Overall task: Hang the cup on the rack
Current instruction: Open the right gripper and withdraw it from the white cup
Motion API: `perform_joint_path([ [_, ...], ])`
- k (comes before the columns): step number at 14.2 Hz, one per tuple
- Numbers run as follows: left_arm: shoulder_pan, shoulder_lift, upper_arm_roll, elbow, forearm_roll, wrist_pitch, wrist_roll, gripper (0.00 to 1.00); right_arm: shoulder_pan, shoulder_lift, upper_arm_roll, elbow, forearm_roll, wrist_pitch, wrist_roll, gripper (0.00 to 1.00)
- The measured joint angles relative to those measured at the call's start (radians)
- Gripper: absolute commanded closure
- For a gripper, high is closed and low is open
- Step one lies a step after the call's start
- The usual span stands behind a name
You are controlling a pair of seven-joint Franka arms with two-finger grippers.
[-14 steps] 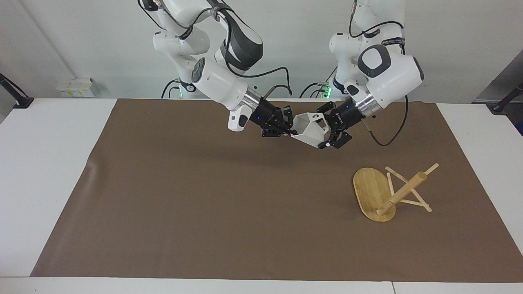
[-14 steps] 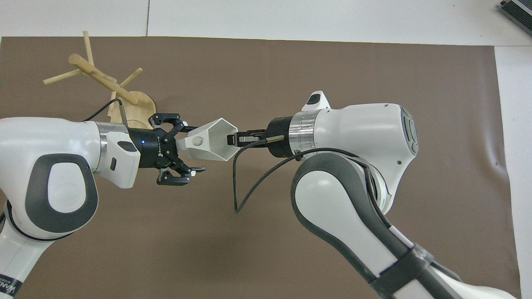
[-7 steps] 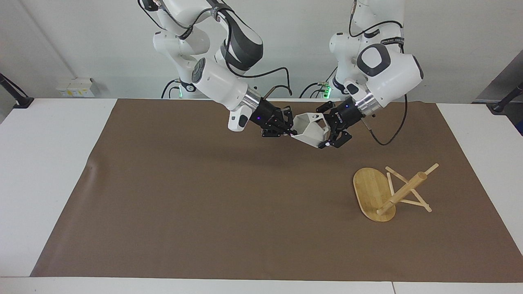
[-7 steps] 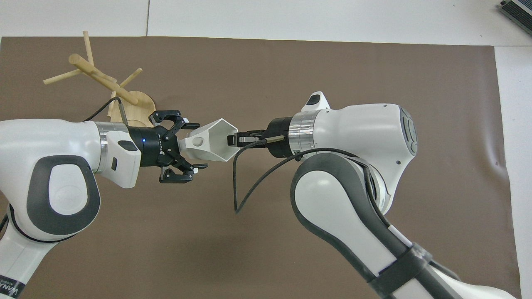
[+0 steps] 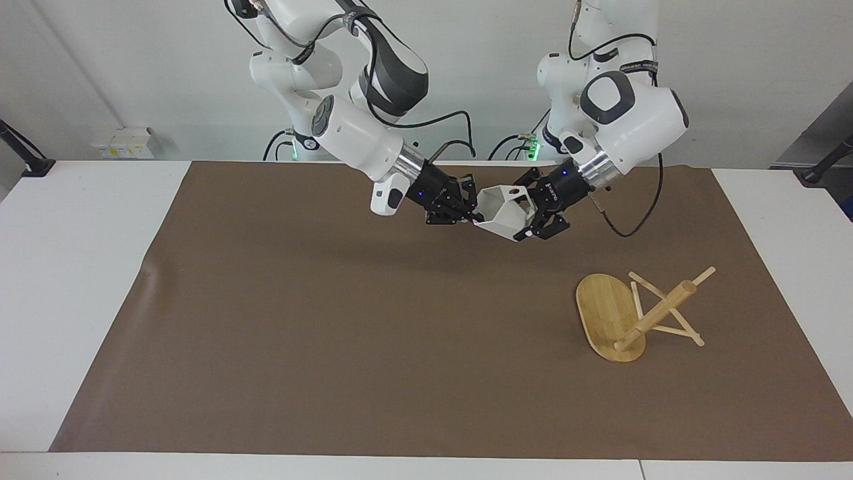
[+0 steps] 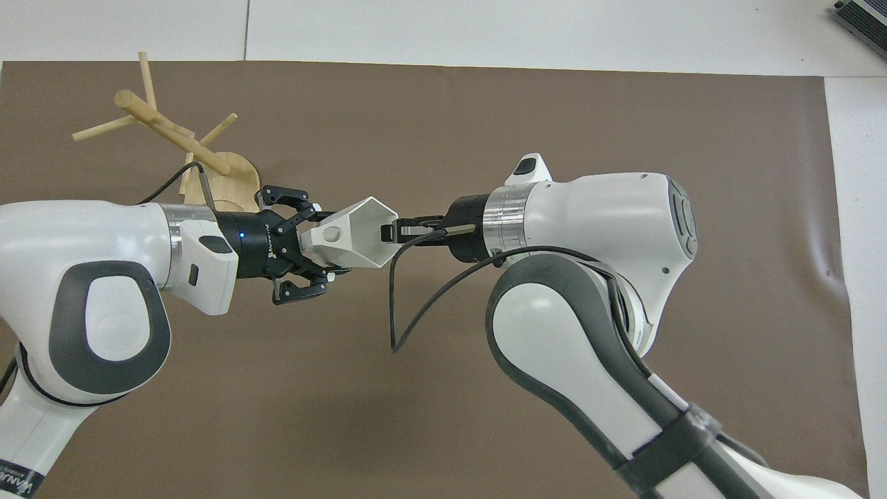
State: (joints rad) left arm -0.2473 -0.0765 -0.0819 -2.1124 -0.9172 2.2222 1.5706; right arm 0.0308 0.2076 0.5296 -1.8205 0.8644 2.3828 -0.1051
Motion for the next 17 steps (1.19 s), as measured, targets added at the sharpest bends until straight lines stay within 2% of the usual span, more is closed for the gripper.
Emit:
perform_joint_path([
  [1,-0.001,0.0,0.0,0.0,-0.002,0.0,-0.002,1.0,0.001,0.0,0.001,0.0,0.0,0.0,0.01,0.53],
  [2,-0.005,0.0,0.0,0.0,-0.003,0.001,-0.004,1.0,0.004,0.0,0.006,0.001,-0.001,0.0,0.022,0.09],
  [3,-0.009,0.0,0.0,0.0,-0.004,0.002,-0.006,1.0,0.006,0.0,0.01,0.001,-0.007,0.0,0.026,0.0],
  [13,0.017,0.0,0.02,-0.004,-0.001,0.006,-0.033,1.0,0.005,0.0,-0.001,-0.001,-0.065,0.0,0.045,0.0],
  [14,0.03,0.0,0.021,-0.005,0.009,0.007,-0.036,1.0,0.003,0.0,-0.018,-0.002,-0.073,0.0,0.046,0.0],
  [17,0.084,0.0,0.024,-0.011,0.079,0.007,-0.08,1.0,-0.002,-0.006,-0.16,0.001,-0.12,-0.073,0.038,0.0],
])
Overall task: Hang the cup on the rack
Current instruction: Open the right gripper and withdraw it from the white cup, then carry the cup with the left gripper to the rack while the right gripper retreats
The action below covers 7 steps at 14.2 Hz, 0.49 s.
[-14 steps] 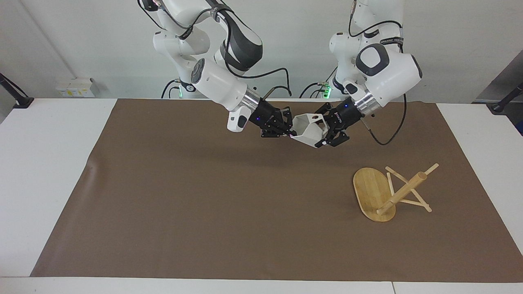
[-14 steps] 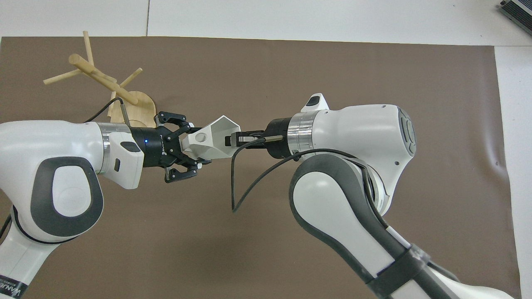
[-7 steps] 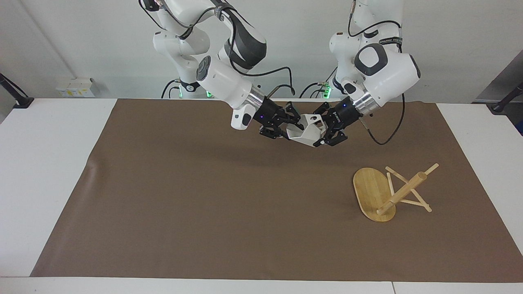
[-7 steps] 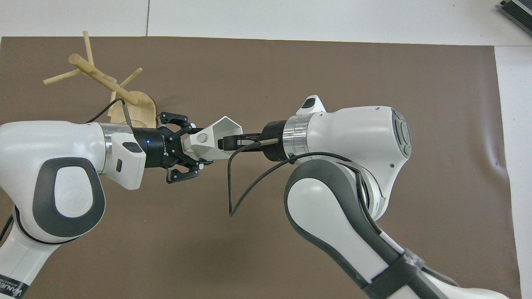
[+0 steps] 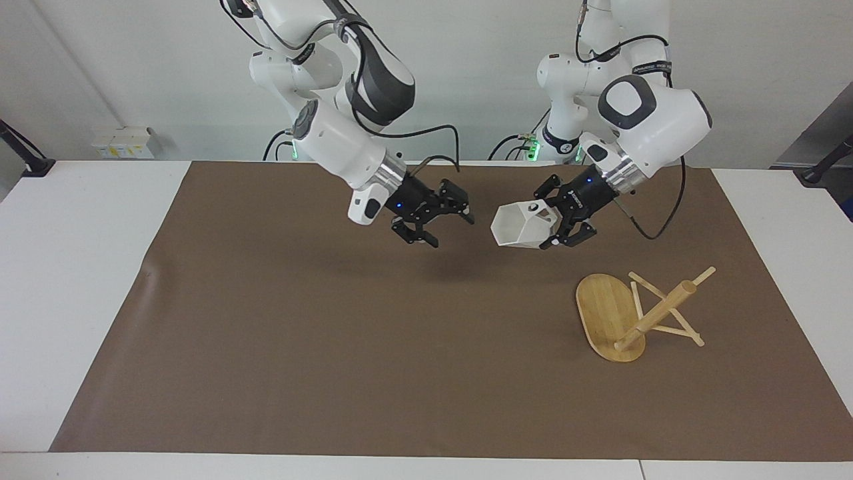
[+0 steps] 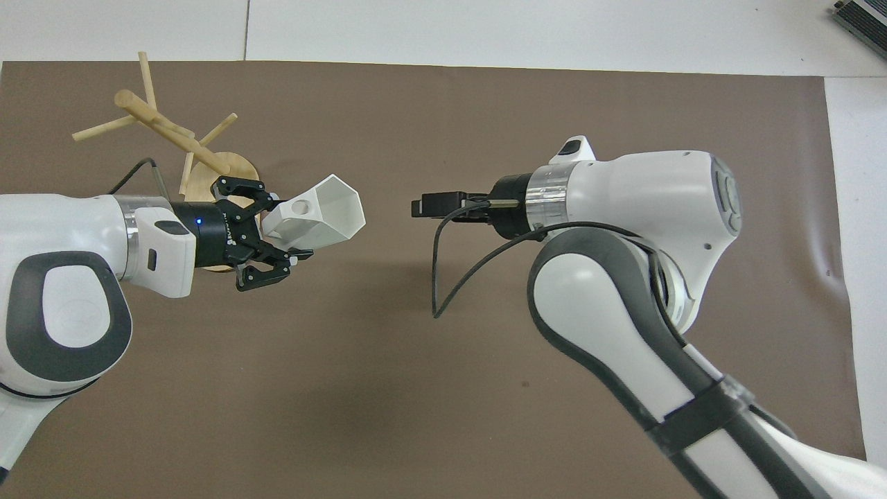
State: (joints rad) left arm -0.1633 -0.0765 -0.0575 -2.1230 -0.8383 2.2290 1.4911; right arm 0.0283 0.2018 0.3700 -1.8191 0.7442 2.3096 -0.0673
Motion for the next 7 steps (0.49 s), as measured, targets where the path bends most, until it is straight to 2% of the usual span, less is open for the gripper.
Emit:
perform_joint_path([
  [3,0.051,0.0,0.002,-0.007,0.043,0.0,-0.051,1.0,-0.014,-0.024,-0.149,0.005,-0.141,-0.116,-0.068,0.0],
  [7,0.064,0.0,0.001,-0.009,0.046,0.052,-0.133,1.0,-0.019,-0.041,-0.3,0.005,-0.439,-0.218,-0.079,0.0],
])
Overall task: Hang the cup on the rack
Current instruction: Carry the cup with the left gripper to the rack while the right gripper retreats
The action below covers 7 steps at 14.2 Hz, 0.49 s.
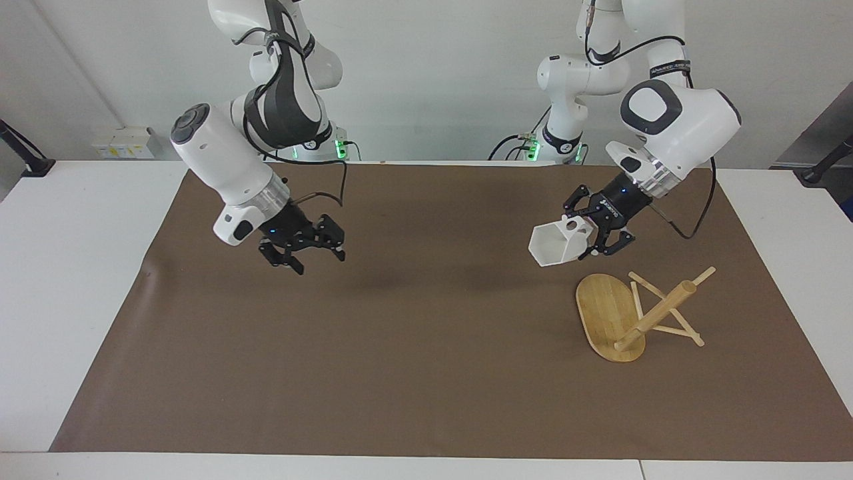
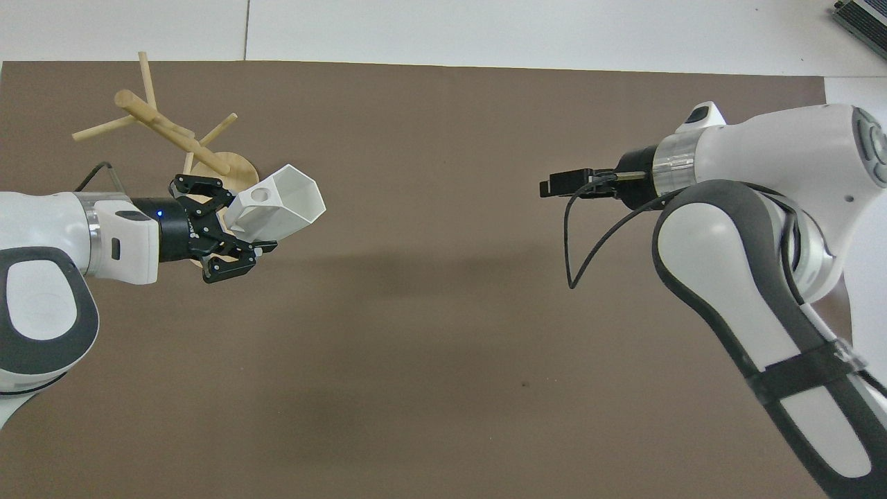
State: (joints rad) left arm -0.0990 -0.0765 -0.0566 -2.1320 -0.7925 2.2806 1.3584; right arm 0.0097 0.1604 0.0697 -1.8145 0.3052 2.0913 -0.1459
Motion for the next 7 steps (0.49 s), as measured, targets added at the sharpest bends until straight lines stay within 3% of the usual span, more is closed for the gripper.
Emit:
perform_joint_path([
  [5,0.001,0.001,-0.001,-0.005,0.001,0.104,-0.132,1.0,-0.002,-0.006,-0.097,0.0,-0.268,-0.053,-0.001,0.0],
  [7,0.001,0.002,-0.001,-0.01,0.001,0.129,-0.159,1.0,-0.001,-0.018,-0.122,0.0,-0.316,-0.076,-0.001,0.0],
])
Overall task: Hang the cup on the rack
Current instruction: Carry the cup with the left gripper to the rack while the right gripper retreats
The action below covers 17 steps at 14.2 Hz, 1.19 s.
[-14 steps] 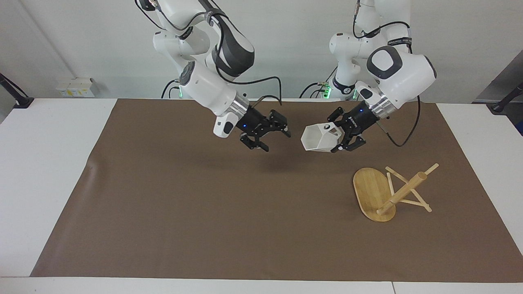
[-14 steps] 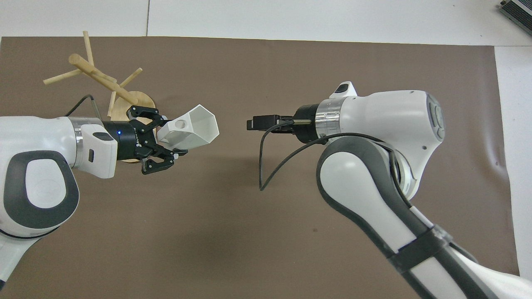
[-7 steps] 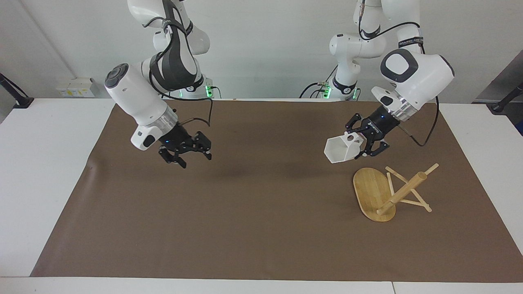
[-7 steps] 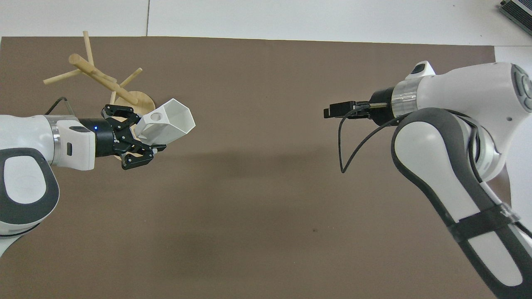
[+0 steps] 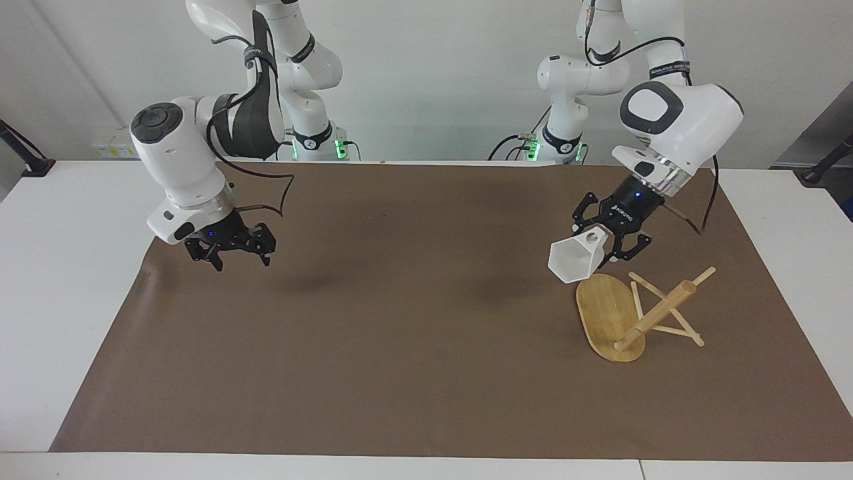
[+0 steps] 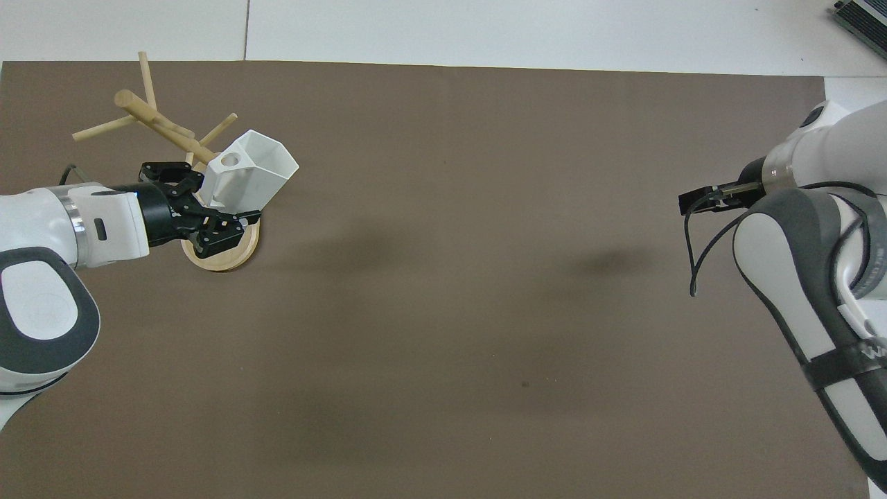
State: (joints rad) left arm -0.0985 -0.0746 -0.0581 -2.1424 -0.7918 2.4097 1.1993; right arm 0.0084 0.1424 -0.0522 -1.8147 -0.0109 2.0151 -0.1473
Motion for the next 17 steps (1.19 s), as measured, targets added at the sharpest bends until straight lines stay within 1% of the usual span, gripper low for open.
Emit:
perform_joint_path([
  [4,-0.001,0.008,-0.009,-0.019,0.0,0.075,-0.078,1.0,-0.002,-0.048,-0.035,0.021,-0.01,-0.101,0.0,0.0],
  [7,-0.002,0.017,-0.013,-0.025,0.0,0.094,-0.184,1.0,-0.001,-0.084,-0.035,0.092,-0.01,-0.229,0.004,0.0],
  [13,-0.002,0.032,-0.014,-0.026,0.002,0.101,-0.355,1.0,-0.001,-0.092,-0.034,0.214,-0.01,-0.367,0.048,0.0],
  [17,-0.007,0.036,-0.016,-0.024,0.06,0.11,-0.409,1.0,-0.002,-0.113,-0.027,0.252,-0.009,-0.503,0.107,0.0],
])
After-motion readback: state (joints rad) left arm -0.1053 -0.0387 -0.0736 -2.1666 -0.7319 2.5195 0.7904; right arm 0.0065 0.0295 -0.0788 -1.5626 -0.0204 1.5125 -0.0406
